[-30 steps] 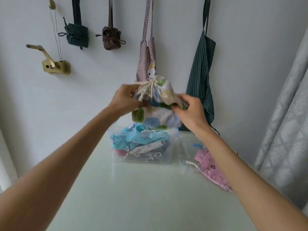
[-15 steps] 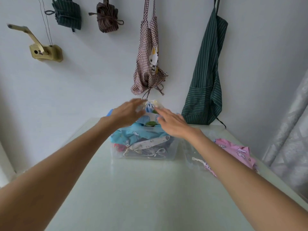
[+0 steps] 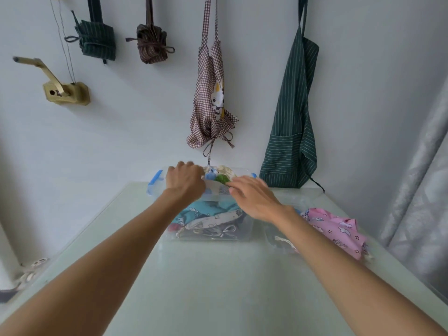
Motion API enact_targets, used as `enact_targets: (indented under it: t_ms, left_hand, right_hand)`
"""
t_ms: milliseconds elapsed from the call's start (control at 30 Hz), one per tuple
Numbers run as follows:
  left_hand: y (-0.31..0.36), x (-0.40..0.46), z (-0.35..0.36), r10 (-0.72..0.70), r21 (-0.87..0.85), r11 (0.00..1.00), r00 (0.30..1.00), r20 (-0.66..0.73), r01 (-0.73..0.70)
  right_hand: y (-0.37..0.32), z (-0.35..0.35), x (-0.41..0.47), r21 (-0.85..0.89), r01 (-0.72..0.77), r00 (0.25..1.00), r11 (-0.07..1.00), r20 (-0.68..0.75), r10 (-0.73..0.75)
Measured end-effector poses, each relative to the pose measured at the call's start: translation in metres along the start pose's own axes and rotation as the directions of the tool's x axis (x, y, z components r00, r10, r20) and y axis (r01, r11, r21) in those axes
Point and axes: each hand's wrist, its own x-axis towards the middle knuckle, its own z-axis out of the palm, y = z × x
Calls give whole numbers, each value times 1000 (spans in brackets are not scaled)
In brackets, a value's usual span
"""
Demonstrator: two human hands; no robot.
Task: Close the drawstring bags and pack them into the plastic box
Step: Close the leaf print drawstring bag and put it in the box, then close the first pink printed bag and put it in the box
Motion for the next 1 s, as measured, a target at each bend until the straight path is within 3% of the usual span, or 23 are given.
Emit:
enact_targets:
  t_ms: [100, 167, 200, 233, 300, 400, 467, 533, 667, 800, 833, 900, 967, 1000]
  left_hand:
    - [28, -31, -12, 14, -157, 985, 935, -354, -74]
    - [48, -51, -11, 34, -237, 959, 895, -444, -154]
    - [63, -63, -7, 26, -308, 937, 909, -416, -167]
    - [77, -73, -1, 5, -395, 907, 942, -336, -146]
    - [106, -84, 20, -14, -565, 825, 999, -36, -9]
    - [142, -85, 56, 116, -696, 694, 926, 360, 183]
    - [161, -84, 73, 154, -673, 714, 895, 418, 191]
    - [182, -81, 88, 150, -599, 785, 891, 428, 155]
    - [201, -78, 104, 123, -367, 930, 910, 396, 34]
    - [204, -66, 86, 138, -490, 871, 942, 307, 32]
    - [204, -59, 77, 143, -580, 812, 939, 311, 68]
    - [200, -48, 57, 159, -802, 560, 924, 349, 207]
    - [195, -41, 29, 162, -894, 285, 902, 400, 346]
    - [190, -39, 15, 152, -900, 206, 897, 416, 383]
  right_hand:
    - [27, -9, -45, -94, 36, 981, 995, -188, -53]
    - [50, -5, -73, -127, -88, 972, 988, -227, 58]
    - [67, 0, -89, -132, -193, 963, 972, -216, 162]
    - [83, 5, -103, -114, -314, 935, 942, -211, 286]
    - [108, 12, -132, 4, -571, 806, 821, -183, 562]
    - [129, 13, -163, 242, -809, 528, 536, -102, 843]
    - [142, 19, -173, 236, -869, 448, 435, -1, 894]
    - [150, 20, -181, 166, -884, 455, 437, 93, 886]
    - [154, 14, -187, 329, -810, 541, 486, 100, 835]
    - [147, -7, -172, 494, -675, 589, 547, -84, 803]
    - [146, -18, -166, 559, -624, 594, 547, -117, 796]
    - [140, -40, -156, 697, -504, 605, 510, -137, 785]
    - [131, -57, -147, 782, -402, 629, 476, -142, 764]
    - [124, -63, -143, 801, -370, 643, 470, -145, 752]
